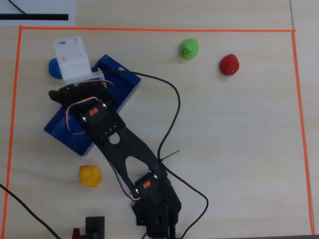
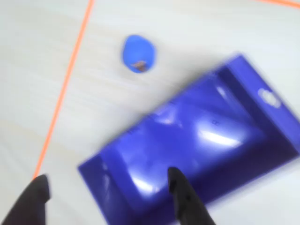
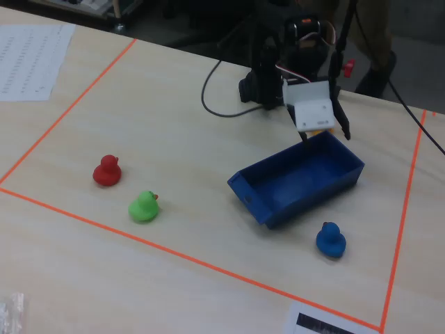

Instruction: Grasp blue duck and put it into box.

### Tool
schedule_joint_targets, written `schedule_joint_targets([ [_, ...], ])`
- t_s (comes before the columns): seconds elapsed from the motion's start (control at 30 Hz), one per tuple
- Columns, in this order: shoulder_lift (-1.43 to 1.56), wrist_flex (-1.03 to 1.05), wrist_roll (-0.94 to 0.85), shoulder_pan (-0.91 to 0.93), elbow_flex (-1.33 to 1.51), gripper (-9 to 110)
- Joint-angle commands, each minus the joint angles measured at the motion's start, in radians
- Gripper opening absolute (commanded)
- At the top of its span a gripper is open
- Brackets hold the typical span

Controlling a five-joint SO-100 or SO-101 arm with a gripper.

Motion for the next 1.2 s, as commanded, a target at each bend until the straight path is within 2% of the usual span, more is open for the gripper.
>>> schedule_joint_targets([
  [0.0,-0.172,-0.074,0.023,-0.034,-0.176,35],
  [0.3,-0.515,-0.124,0.017,-0.048,-0.529,35],
  [1.17,-0.738,-0.356,-0.044,0.035,-0.538,33],
])
